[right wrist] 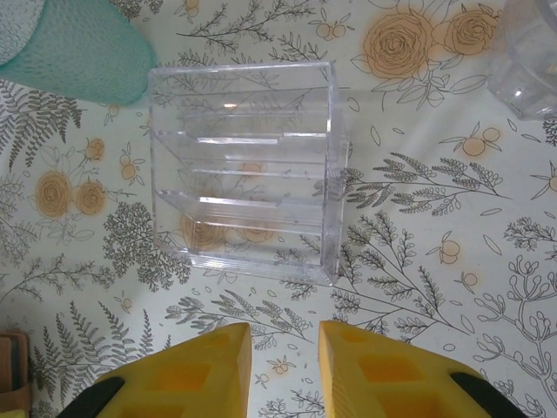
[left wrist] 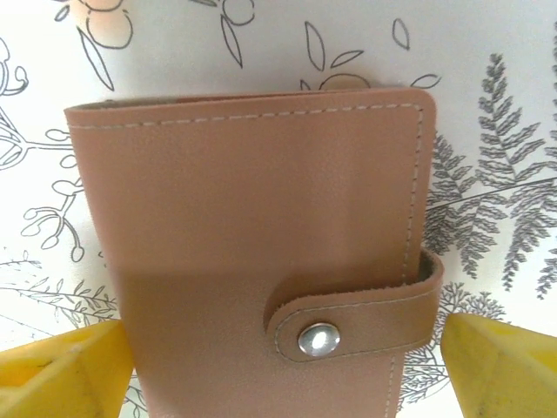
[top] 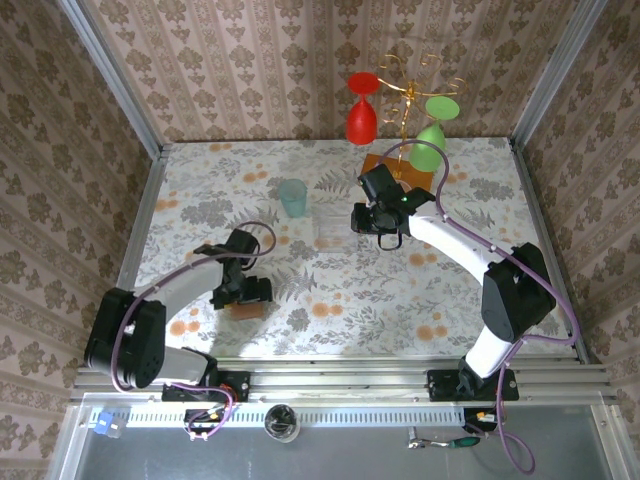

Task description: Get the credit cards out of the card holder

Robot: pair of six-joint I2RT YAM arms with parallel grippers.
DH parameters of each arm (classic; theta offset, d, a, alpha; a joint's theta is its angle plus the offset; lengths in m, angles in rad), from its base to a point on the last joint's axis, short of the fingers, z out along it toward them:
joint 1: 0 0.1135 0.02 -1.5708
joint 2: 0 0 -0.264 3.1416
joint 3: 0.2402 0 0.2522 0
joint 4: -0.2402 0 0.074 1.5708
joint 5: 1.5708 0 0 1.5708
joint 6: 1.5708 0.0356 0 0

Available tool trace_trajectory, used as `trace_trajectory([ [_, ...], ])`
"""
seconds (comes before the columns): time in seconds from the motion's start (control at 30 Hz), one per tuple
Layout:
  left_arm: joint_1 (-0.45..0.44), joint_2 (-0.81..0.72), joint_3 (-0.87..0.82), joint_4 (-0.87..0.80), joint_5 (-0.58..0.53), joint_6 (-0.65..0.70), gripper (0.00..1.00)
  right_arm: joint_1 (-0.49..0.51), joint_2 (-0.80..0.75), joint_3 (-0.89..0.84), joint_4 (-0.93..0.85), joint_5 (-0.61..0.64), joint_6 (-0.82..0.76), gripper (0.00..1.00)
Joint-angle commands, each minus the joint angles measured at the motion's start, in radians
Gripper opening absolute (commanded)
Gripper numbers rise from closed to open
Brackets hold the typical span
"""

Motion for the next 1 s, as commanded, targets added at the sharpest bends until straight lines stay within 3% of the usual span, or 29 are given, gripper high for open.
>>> trace_trajectory([
  [0.0,-0.013,0.020,0.035,-0.053,-0.049,-0.002,0.90,0.006,-0.037,-0.018,-0.012,-0.002,-0.005,0.27],
  [0.27,-0.018,0.043,0.066,-0.065,-0.072,-0.007,0.82,0.006,-0.044,-0.023,-0.014,0.004,-0.007,0.27],
  [0.53,-0.106,0.054,0.109,-0.072,-0.069,-0.037,0.77,0.003,-0.067,-0.035,-0.016,0.013,-0.011,0.27],
  [0.97,-0.355,0.237,0.339,-0.012,-0.024,-0.165,0.77,-0.031,-0.136,-0.120,0.005,0.017,-0.013,0.27],
])
